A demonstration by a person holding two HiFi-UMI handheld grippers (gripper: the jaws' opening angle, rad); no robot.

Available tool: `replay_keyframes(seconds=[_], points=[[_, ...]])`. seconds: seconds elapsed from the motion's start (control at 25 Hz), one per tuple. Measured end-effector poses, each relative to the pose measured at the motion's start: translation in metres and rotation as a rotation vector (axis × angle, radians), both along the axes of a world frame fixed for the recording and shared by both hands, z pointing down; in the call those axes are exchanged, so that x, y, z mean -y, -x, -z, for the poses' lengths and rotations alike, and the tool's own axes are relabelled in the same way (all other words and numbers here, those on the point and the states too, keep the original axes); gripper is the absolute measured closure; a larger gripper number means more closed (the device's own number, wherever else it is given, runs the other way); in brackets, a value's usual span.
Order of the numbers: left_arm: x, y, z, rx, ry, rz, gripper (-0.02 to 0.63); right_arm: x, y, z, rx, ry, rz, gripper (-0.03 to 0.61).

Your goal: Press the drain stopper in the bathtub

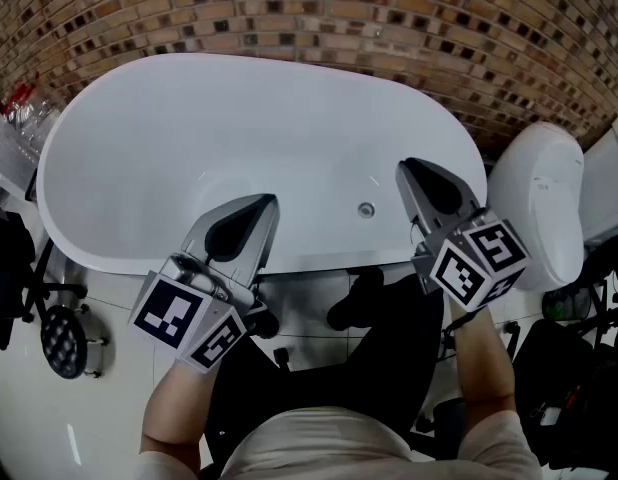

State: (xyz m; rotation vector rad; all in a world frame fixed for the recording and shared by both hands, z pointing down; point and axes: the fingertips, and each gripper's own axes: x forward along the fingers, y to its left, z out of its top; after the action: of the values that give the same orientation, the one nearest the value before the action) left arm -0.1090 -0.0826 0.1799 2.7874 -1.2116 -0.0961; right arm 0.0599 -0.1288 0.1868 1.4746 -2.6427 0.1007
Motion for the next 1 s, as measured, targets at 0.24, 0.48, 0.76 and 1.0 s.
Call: replay_keyframes(seconds=[0.24, 0.48, 0.76, 1.0], points=[[0.025, -0.007, -0.013, 0.014, 0.016, 0.019, 0.611, 0.025, 0.003, -0.009, -0.031, 0.012, 0.010, 0.543], [0.045, -0.018, -0.027, 0.028, 0.044, 0.013, 0.611, 0.045, -0.003, -0.023, -0.074, 0.043, -0.006, 0.545], [0.063, -0.023, -0.048, 0.024, 0.091, 0.003, 0.609, 0.072, -0.003, -0.043, -0.086, 0.094, -0.026, 0.548], [0.071, -0.029, -0.062, 0.028, 0.120, -0.025, 0.609, 0.090, -0.002, -0.052, -0.094, 0.118, -0.032, 0.548]])
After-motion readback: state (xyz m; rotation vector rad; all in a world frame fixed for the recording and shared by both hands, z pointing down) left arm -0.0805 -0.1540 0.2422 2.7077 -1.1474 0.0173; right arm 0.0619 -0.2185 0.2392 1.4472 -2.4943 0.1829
